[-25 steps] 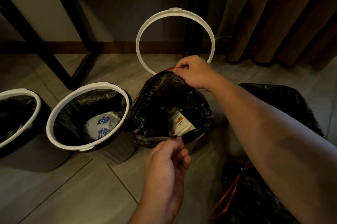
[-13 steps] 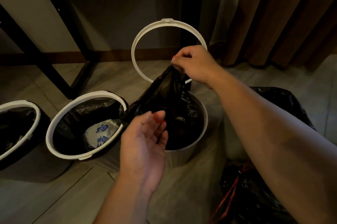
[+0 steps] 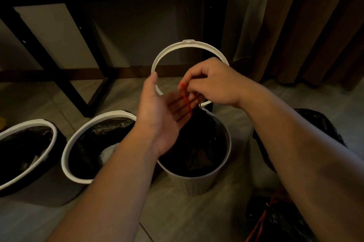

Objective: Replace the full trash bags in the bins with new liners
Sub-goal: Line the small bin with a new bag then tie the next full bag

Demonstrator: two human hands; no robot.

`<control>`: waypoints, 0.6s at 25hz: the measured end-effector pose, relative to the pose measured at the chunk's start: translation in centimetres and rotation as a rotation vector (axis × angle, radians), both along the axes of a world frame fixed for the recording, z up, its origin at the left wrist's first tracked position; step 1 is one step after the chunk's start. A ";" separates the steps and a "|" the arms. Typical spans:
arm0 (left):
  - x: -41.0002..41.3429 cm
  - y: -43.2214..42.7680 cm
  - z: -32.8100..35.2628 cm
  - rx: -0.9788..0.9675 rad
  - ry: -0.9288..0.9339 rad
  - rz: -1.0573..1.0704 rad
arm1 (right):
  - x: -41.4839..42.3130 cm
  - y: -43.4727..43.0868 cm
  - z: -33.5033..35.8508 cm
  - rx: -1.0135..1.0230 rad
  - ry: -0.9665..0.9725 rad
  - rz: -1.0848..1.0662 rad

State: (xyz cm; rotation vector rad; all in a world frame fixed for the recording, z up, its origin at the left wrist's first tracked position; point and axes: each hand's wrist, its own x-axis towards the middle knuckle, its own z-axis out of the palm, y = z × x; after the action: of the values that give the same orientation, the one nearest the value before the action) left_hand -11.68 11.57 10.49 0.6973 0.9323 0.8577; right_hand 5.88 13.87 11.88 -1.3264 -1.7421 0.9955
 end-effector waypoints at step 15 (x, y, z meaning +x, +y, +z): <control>-2.0 4.7 2.5 0.204 0.168 -0.252 | -3.2 0.2 -9.4 0.063 0.224 -0.077</control>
State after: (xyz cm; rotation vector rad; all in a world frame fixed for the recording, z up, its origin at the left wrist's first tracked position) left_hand -13.70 16.27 13.02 1.0531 0.8902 0.6825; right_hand 2.72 14.08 2.52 -1.1848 -1.5308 0.9976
